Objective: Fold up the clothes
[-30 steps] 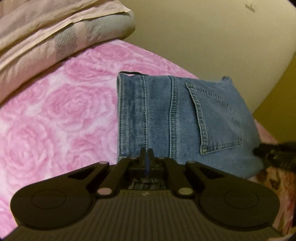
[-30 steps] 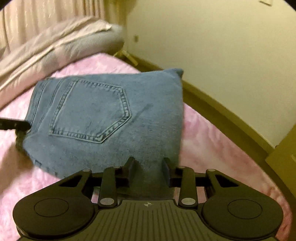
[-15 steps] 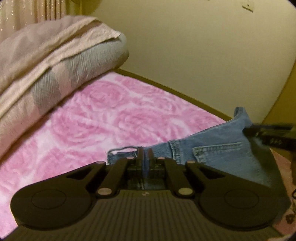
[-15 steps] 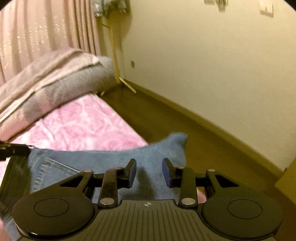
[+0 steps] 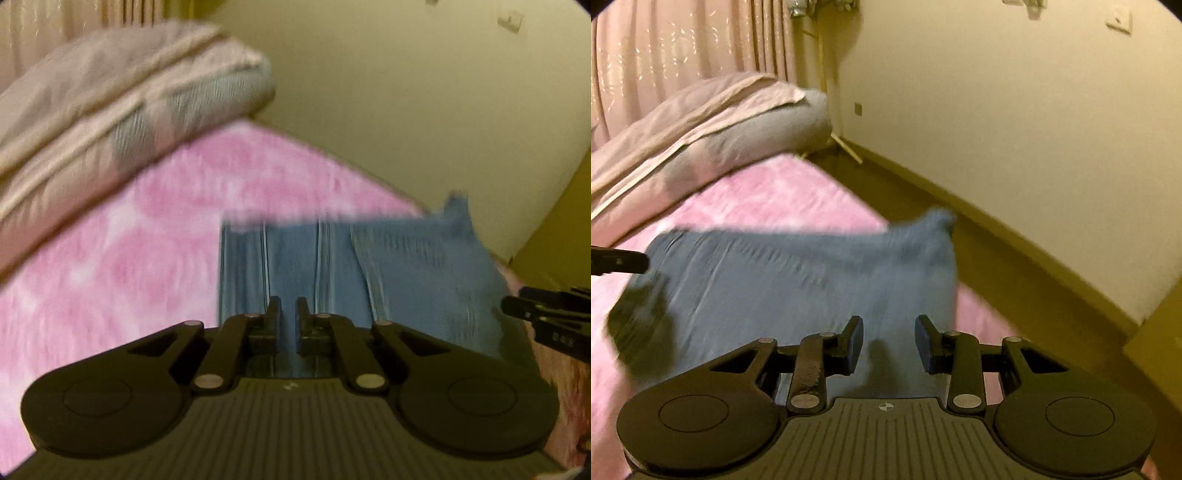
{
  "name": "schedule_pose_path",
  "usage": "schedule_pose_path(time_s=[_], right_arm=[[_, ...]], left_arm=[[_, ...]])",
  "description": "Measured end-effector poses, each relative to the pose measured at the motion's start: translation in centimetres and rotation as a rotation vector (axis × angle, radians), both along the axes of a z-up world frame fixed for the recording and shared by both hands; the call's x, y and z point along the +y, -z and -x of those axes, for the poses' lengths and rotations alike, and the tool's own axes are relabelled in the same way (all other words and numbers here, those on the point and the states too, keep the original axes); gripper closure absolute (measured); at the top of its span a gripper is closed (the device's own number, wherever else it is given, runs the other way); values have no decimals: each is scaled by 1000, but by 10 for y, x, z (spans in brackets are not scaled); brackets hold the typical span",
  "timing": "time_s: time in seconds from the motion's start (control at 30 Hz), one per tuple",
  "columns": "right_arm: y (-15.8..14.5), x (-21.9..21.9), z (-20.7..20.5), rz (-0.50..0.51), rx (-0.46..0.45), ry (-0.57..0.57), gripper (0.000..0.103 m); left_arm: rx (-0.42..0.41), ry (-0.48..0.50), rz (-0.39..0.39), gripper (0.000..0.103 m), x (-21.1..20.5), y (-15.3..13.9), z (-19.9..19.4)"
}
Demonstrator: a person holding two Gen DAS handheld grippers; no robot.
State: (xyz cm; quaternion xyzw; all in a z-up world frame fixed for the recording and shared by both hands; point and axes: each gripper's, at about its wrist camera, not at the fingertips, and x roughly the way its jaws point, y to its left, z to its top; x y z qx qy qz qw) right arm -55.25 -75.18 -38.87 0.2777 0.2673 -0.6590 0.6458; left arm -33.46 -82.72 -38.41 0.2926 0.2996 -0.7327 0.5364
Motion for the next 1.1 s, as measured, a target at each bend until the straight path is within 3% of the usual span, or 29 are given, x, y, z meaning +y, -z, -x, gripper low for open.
schedule_pose_path(time_s=[0.07, 0.1, 0.2, 0.3, 0.37, 0.4, 0.43, 0.7, 0.83, 0.93, 1.03, 1.1], right_arm=[[10, 23, -7, -53, 0, 20, 68], [15, 30, -12, -50, 23, 25, 68], [12, 28, -22, -52, 81, 5, 67], [-10, 29, -14, -67, 2, 56, 67], [-26, 41, -12, -46, -21, 88, 51], [-34, 50, -13, -45, -25, 99, 27], [-41, 58, -15, -46, -29, 107, 21], [-103, 138, -44, -143, -95, 143, 19], [-142, 183, -72, -127, -106, 166, 10], [-170, 220, -93, -118, -134, 183, 9], [-194, 255, -107, -124, -155, 216, 1], [-208, 275, -115, -120, -149, 234, 1]], left_arm=[[-26, -10, -57, 98, 12, 23, -4], [-24, -4, -36, 97, 17, 26, -4], [-102, 8, -29, 93, 19, 16, 8], [-138, 9, -27, 79, 28, -6, 13], [-159, 8, -15, 74, 43, -24, 12], [-167, 8, -13, 72, 54, -33, 10], [-170, 8, -18, 72, 64, -41, 7], [-159, -32, -100, 65, 151, -108, -38], [-168, -30, -117, 64, 196, -145, -63], [-186, -18, -107, 63, 231, -173, -76], [-201, -14, -86, 50, 266, -203, -90], [-218, 0, -29, 39, 290, -223, -98]])
